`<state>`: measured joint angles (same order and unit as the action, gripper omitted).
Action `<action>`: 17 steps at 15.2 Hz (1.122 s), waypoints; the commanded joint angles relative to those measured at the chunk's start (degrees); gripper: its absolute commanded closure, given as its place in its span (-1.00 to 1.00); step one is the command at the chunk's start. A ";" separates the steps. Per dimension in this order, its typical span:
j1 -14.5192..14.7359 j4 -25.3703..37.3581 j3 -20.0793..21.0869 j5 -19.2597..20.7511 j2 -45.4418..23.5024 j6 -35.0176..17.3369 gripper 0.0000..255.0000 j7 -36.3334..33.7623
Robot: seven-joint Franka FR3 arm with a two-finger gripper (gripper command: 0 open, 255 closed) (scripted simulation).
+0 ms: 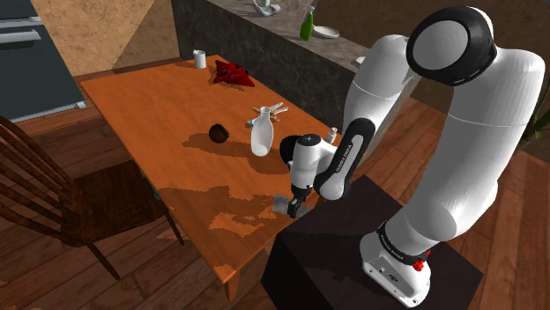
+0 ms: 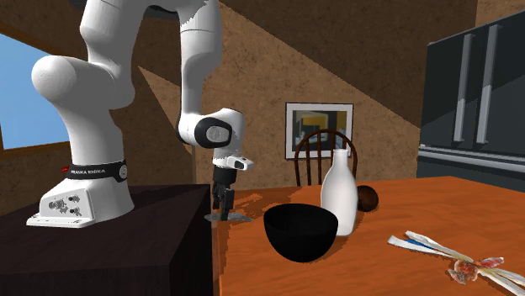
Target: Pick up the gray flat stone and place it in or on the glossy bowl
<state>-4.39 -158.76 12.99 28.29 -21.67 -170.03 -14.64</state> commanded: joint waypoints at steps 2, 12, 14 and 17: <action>2.99 0.62 -3.24 2.04 -2.45 -2.17 -1.00 -1.80; 2.99 0.62 -3.23 2.01 -2.44 -2.16 1.00 -1.77; 2.99 0.62 -3.23 2.00 -2.44 -2.16 1.00 -1.77; 2.99 0.61 -3.23 2.00 -2.44 -2.16 1.00 -1.78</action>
<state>-1.40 -158.14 9.75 30.30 -24.11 -172.19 -16.41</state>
